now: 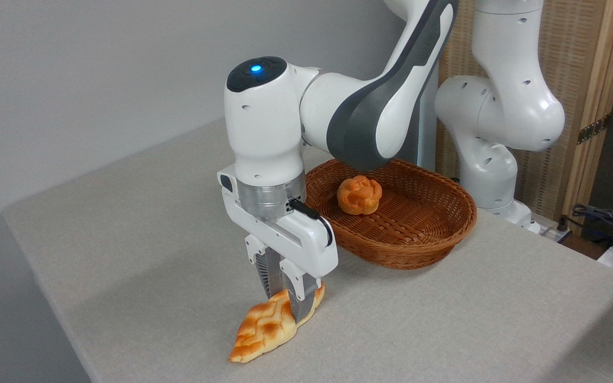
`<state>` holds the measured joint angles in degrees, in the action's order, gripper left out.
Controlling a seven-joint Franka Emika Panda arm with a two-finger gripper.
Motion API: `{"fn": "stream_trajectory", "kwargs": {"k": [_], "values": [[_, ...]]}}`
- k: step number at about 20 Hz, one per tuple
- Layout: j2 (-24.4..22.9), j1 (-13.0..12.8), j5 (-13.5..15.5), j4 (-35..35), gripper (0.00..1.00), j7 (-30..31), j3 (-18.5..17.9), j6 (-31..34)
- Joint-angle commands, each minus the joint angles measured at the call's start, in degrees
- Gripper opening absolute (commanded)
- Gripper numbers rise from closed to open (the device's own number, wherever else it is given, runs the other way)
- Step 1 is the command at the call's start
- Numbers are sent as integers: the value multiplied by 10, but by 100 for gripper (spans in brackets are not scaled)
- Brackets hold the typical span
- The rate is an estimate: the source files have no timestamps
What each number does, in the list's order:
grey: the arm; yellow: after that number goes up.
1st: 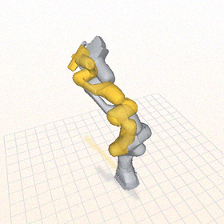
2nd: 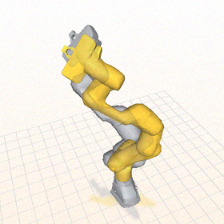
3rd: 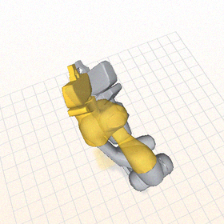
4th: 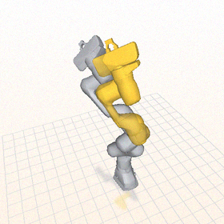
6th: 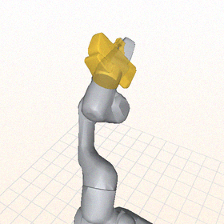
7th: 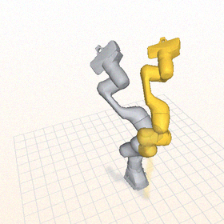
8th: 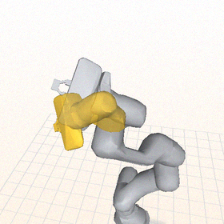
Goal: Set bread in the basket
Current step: 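Close the gripper on the braided bread loaf, then lift the loaf and carry it over the wicker basket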
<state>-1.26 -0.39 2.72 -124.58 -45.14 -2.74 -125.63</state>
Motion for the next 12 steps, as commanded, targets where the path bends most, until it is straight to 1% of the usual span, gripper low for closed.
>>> {"fn": "stream_trajectory", "kwargs": {"k": [1, 3, 5, 7, 9, 10, 12], "values": [[-5, -3, -5, 2, 38, -7, -2, -10], [-11, -3, -4, 20, 39, -4, -1, 0], [-30, -3, -4, 37, 39, -4, -1, 49], [-79, -2, -2, 45, 40, -8, -4, 106], [-135, -3, 2, 43, 40, -8, -7, 142], [-160, -3, 2, 38, 40, -12, -8, 185], [-204, -3, 2, 25, 42, -52, -8, 293]]}}
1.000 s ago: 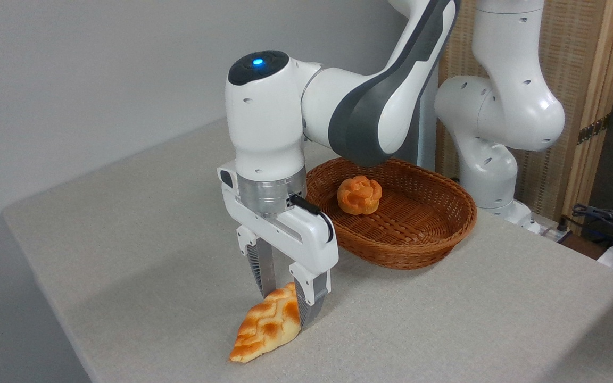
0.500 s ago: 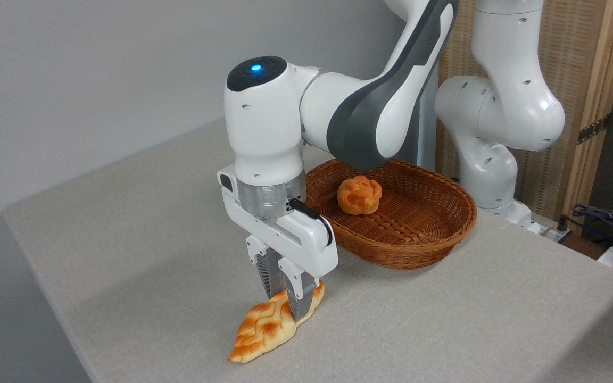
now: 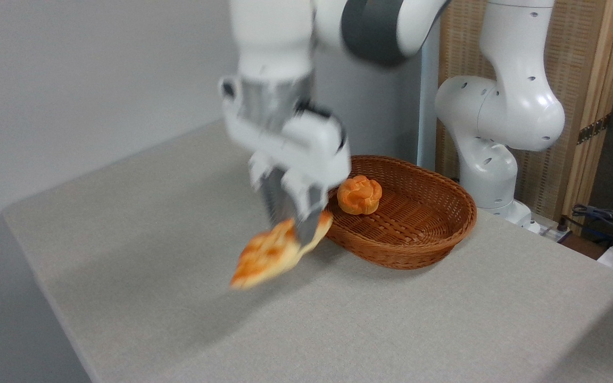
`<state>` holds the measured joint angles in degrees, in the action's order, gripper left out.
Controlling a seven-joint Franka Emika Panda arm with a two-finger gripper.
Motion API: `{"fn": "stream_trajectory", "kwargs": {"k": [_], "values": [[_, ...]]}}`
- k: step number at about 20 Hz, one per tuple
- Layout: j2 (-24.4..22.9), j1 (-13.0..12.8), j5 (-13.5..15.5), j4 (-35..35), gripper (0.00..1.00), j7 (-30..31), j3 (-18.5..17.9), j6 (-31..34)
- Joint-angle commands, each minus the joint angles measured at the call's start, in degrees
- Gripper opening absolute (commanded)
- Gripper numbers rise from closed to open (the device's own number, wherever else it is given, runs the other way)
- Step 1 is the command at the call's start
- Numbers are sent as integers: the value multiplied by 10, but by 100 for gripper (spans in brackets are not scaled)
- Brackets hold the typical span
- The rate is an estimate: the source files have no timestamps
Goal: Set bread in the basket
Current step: 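Lift the loaf and carry it over the wicker basket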
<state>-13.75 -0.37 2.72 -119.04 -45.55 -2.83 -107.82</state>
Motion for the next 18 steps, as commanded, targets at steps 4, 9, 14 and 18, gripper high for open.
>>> {"fn": "stream_trajectory", "kwargs": {"k": [4, 9, 14, 18], "values": [[-210, -2, 1, -149, 45, -75, -8, 162], [-304, 2, 0, -266, 44, -75, -8, 163], [-298, 1, 0, -287, 69, -73, -7, 159], [-288, -3, 0, -286, 100, -72, -6, 156]]}}
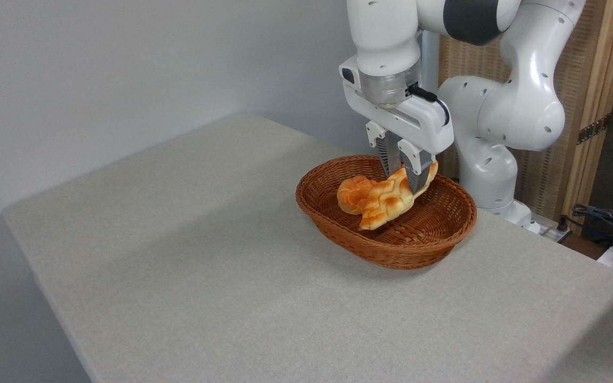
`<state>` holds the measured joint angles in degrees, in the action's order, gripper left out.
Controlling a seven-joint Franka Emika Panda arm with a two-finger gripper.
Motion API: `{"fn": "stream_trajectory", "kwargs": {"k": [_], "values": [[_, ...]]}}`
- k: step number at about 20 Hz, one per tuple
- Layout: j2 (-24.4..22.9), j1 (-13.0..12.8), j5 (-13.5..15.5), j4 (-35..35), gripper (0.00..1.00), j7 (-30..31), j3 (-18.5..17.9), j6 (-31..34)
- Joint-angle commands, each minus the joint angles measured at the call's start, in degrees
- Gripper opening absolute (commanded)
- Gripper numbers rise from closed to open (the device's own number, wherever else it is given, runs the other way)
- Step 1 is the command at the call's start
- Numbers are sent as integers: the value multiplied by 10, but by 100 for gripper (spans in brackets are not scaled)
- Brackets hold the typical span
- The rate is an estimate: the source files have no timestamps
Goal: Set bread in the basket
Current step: 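Lift the loaf and carry it over the wicker basket, then lower the loaf into the basket beside the bun and open gripper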
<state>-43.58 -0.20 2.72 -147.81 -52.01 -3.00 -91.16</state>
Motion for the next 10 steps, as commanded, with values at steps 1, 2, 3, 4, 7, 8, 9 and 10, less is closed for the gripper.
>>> {"fn": "stream_trajectory", "kwargs": {"k": [1, 2, 3, 4, 7, 8, 9, 10], "values": [[12, -5, 0, 1, 100, -8, -4, -11], [13, -5, 0, 1, 100, -8, -4, -13], [16, -4, 0, 2, 100, -8, -4, -14], [23, -5, 0, 1, 100, -8, -4, -19], [28, -5, 0, 2, 100, -8, -4, -24], [28, -5, 0, 2, 100, -8, -4, -24], [28, -5, 0, 2, 100, -8, -4, -24], [28, -5, 0, 2, 100, -8, -4, -24]]}}
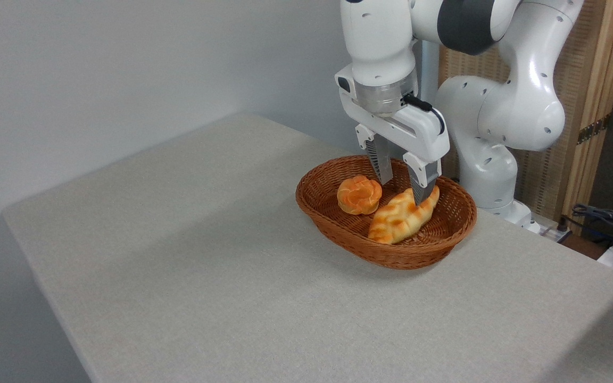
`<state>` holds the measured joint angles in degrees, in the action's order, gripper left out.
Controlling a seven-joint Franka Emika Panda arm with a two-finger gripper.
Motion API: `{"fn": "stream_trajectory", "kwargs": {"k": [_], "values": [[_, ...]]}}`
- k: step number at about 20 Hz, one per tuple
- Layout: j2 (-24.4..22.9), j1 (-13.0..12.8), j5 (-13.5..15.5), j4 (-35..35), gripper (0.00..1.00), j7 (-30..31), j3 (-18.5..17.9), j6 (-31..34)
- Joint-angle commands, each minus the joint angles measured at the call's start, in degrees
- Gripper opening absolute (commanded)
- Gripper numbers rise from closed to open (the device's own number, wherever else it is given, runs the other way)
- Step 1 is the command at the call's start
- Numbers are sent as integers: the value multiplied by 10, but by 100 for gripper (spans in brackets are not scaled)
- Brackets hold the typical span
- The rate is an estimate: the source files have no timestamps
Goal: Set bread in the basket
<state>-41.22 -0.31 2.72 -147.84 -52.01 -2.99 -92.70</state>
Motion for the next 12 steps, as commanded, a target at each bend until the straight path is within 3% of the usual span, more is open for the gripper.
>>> {"fn": "stream_trajectory", "kwargs": {"k": [1, 7, 12], "values": [[4, -4, 0, 3, 100, -8, -4, -8], [21, -3, 3, 69, 100, -6, -3, -7], [137, -4, 16, 246, 100, -5, 2, -1]]}}
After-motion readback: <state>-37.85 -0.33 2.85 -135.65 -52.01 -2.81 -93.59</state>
